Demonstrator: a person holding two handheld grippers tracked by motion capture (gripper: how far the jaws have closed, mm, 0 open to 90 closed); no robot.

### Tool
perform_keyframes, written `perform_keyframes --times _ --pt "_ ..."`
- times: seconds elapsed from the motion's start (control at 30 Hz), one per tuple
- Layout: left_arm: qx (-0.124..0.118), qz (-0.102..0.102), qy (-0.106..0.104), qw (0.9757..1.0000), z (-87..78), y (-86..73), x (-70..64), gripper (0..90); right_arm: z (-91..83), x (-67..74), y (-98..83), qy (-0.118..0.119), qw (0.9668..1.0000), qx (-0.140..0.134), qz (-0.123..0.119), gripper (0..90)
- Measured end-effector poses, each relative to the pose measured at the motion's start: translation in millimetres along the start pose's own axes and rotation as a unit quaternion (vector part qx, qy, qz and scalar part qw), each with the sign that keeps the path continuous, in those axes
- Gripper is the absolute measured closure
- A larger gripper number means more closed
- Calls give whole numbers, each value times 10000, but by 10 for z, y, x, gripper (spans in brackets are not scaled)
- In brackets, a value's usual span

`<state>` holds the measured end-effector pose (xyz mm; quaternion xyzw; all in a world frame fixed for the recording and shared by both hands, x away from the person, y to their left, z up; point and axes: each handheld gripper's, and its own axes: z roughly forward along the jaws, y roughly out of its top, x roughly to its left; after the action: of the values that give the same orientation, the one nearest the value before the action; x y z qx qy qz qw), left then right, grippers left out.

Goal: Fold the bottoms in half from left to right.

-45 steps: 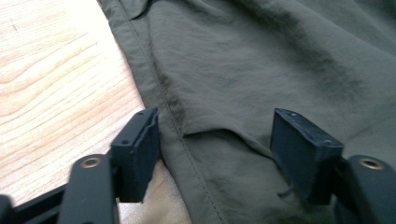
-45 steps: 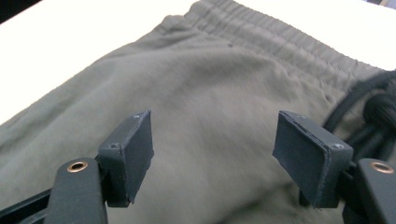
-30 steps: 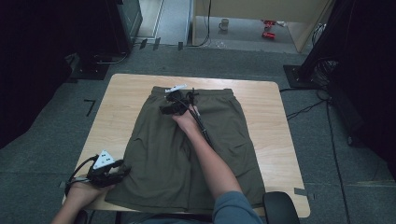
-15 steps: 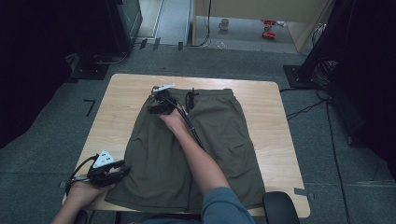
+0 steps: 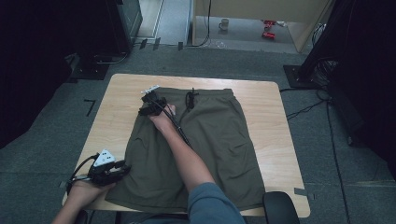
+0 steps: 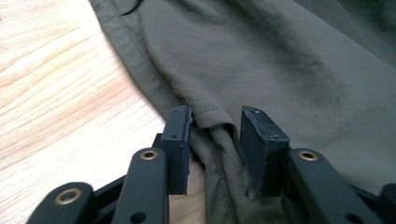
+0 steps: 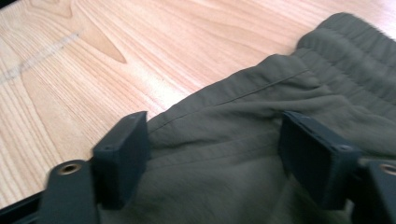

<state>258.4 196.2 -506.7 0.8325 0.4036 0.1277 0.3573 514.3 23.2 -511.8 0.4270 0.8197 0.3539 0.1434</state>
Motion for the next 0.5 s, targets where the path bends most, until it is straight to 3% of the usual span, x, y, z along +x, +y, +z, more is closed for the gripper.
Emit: perform_keyframes --times 0.1,0.23,0.37,0.5 --pt "-9 9 -28 10000 29 26 -8 699 21 47 -4 -176 9998 -44 -118 287" --pt "20 85 10 10000 44 41 -38 738 11 28 -24 -191 9996 -144 -143 377" --pt "79 80 45 9999 52 62 -59 778 -36 -25 -91 -222 9991 -351 -96 593" --pt "127 -112 -139 9998 79 98 -30 849 -58 -20 -93 -203 9993 -303 -104 764"
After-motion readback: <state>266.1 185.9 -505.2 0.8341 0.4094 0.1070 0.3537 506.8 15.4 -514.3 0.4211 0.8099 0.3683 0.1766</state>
